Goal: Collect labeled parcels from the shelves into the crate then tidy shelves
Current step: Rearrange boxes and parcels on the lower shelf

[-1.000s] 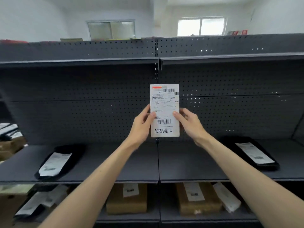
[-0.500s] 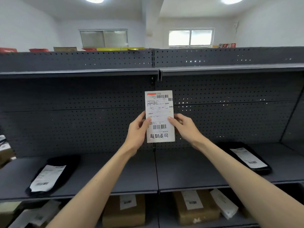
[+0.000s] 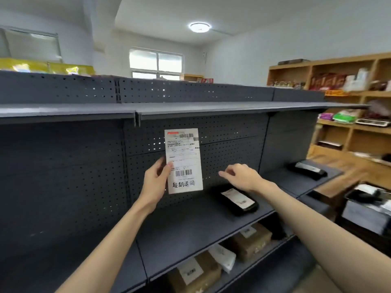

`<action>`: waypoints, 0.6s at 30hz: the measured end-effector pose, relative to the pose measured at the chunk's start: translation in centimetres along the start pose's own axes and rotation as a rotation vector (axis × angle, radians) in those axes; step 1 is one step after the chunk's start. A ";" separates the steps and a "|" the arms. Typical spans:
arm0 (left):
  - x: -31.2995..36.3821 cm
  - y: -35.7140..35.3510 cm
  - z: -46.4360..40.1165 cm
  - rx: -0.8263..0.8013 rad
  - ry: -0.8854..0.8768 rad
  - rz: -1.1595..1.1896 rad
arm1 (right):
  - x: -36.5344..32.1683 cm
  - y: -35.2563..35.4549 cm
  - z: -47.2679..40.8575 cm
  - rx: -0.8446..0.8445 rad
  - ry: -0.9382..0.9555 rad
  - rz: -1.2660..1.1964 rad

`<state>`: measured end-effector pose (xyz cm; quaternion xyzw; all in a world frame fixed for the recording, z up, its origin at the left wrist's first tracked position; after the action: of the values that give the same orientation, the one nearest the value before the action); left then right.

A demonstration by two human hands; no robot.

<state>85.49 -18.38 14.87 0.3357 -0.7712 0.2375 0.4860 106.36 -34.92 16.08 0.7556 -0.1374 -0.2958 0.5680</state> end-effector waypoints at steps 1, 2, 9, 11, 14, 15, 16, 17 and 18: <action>-0.3 -1.5 -0.6 -0.030 0.006 0.023 | 1.6 0.9 0.6 0.005 -0.035 0.080; -0.5 -3.1 -1.1 -0.065 0.006 0.046 | 3.2 1.8 1.4 0.010 -0.064 0.160; -1.0 -16.6 -0.4 -0.344 -0.002 0.215 | 13.8 6.7 9.5 -0.033 -0.383 0.422; -1.0 -20.5 0.7 -0.429 0.006 0.250 | 16.2 7.7 11.9 -0.030 -0.466 0.475; -0.8 -25.7 2.1 -0.529 0.027 0.292 | 19.4 8.9 15.1 -0.013 -0.582 0.492; -0.7 -27.3 2.5 -0.557 0.036 0.305 | 20.4 9.2 16.1 -0.016 -0.618 0.487; -0.6 -28.9 2.9 -0.589 0.043 0.314 | 21.5 9.5 17.1 -0.023 -0.649 0.488; -0.5 -30.5 3.2 -0.619 0.049 0.323 | 22.5 9.7 18.0 -0.027 -0.680 0.490; -0.5 -31.9 3.6 -0.651 0.054 0.332 | 23.5 10.0 18.8 -0.022 -0.706 0.491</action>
<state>107.43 -41.83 14.25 0.0272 -0.8374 0.0641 0.5422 114.80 -65.45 15.25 0.5467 -0.4959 -0.3937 0.5479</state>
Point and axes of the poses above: each hand's wrist, its own z-axis away from the middle knuckle, its own y-axis out of the back of the hand, x = y × z, the point moved 6 cm from there along -z, towards the middle knuckle, and after that the axes turned 2 degrees about z, right-handed, at the moved point
